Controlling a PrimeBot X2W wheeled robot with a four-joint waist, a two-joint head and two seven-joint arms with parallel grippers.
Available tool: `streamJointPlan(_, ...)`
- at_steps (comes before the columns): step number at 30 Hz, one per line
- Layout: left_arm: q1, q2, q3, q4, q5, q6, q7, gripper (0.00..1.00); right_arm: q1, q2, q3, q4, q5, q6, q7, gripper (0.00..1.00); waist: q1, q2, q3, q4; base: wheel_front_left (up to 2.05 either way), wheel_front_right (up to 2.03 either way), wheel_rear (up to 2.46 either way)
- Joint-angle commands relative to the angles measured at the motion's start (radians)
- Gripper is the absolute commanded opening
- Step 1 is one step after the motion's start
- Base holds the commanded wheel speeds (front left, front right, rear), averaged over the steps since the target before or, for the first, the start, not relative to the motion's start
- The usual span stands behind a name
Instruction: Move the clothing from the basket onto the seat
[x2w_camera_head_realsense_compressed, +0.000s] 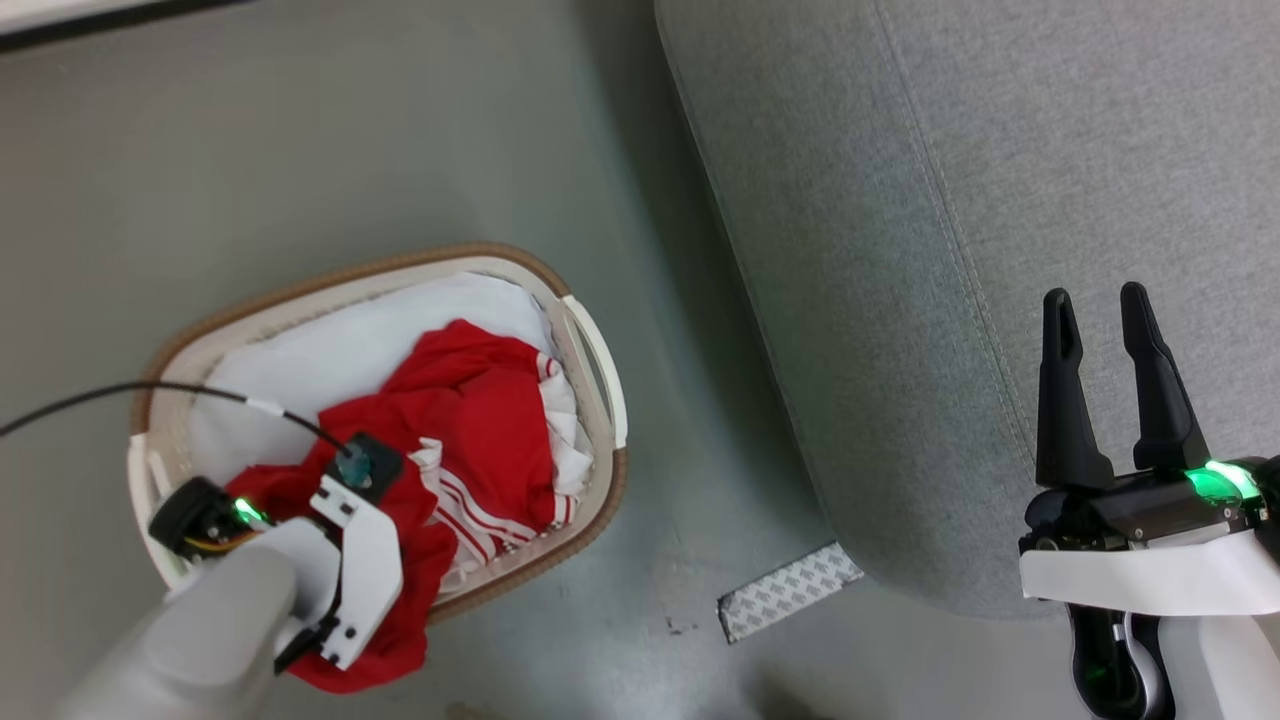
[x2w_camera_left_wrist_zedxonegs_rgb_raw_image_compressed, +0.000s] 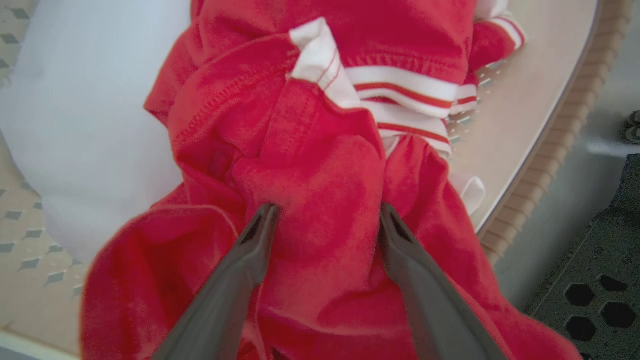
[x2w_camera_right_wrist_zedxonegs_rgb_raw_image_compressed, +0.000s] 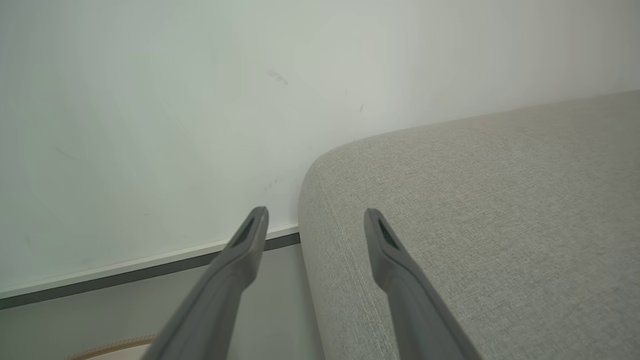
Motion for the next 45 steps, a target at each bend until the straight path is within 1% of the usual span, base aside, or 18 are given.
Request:
streamJointPlan(1,-0.026,0.027,-0.032,-0.012,-0.041,0.002,0.028,1.0,-0.021,0.002,0.001,-0.003,0.01,-0.002,0.001,1.0,-0.0002,0.0,0.04,-0.017,0.0,0.0,0.0)
streamJointPlan(5,-0.07,0.073,-0.123,-0.041,-0.134,0.002,0.135,1.0,-0.028,0.002,0.007,-0.003,0.028,-0.002,0.001,1.0,-0.0002,0.0,0.077,-0.024,0.0,0.0,0.0)
streamJointPlan(8,-0.102,0.095,-0.171,-0.055,-0.19,0.002,0.2,1.0,-0.044,0.002,0.01,-0.004,0.036,-0.002,0.001,1.0,-0.0002,0.0,0.097,-0.028,0.0,0.0,0.0)
streamJointPlan(9,-0.109,0.099,-0.183,-0.059,-0.208,0.002,0.215,0.87,-0.045,0.002,0.012,-0.003,0.036,-0.002,0.001,1.0,-0.0002,0.0,0.101,-0.028,0.0,0.0,0.0)
streamJointPlan(10,-0.12,0.104,-0.197,-0.063,-0.225,0.002,0.225,0.5,-0.045,0.002,0.013,-0.002,0.038,-0.002,0.001,1.0,-0.0002,0.0,0.104,-0.029,0.0,0.0,0.0)
streamJointPlan(12,-0.137,0.112,-0.216,-0.07,-0.244,0.002,0.234,0.0,-0.051,0.002,0.014,0.001,0.039,-0.002,0.001,1.0,-0.0002,0.0,0.107,-0.029,0.0,0.0,0.0)
streamJointPlan(16,-0.154,0.114,-0.259,-0.086,-0.289,0.002,0.221,0.0,-0.059,0.002,0.013,0.009,0.031,-0.002,0.001,1.0,-0.0002,0.0,0.099,-0.024,0.0,0.0,0.0)
streamJointPlan(19,-0.158,0.113,-0.275,-0.091,-0.303,0.002,0.205,0.0,-0.06,0.002,0.011,0.012,0.023,-0.002,0.001,1.0,-0.0002,0.0,0.086,-0.019,0.0,0.0,0.0)
streamJointPlan(23,-0.144,0.084,-0.297,-0.083,-0.349,0.002,0.148,0.0,-0.051,0.002,0.001,0.019,0.0,-0.002,0.001,1.0,-0.0002,0.0,0.033,0.001,0.0,0.0,0.0)
streamJointPlan(25,-0.131,0.057,-0.299,-0.074,-0.365,0.002,0.102,0.0,-0.038,0.001,-0.009,0.023,-0.021,-0.002,0.001,1.0,-0.0002,0.0,-0.01,0.02,0.0,0.0,0.0)
streamJointPlan(30,-0.098,0.001,-0.302,-0.057,-0.398,0.002,-0.06,0.0,-0.013,0.001,-0.015,0.031,-0.079,-0.002,0.001,1.0,-0.0002,0.0,-0.135,0.073,0.0,0.0,0.0)
streamJointPlan(34,-0.071,-0.031,-0.313,-0.066,-0.417,0.002,-0.173,0.0,0.001,0.0,-0.013,0.041,-0.124,-0.002,0.001,1.0,-0.0002,0.0,-0.237,0.115,0.0,0.0,0.0)
streamJointPlan(38,-0.048,-0.052,-0.316,-0.075,-0.426,0.002,-0.286,0.0,0.029,0.0,-0.011,0.06,-0.164,-0.002,0.001,1.0,-0.0002,0.0,-0.331,0.16,0.0,0.0,0.0)
streamJointPlan(42,-0.025,-0.078,-0.313,-0.074,-0.418,0.003,-0.392,0.0,0.054,-0.006,-0.005,0.075,-0.179,-0.002,0.001,1.0,-0.0002,0.0,-0.407,0.203,0.0,0.0,0.0)
streamJointPlan(45,-0.014,-0.097,-0.299,-0.082,-0.417,0.012,-0.457,0.0,0.074,-0.018,0.001,0.086,-0.173,-0.002,0.001,1.0,-0.0002,0.0,-0.453,0.233,0.0,0.0,0.0)
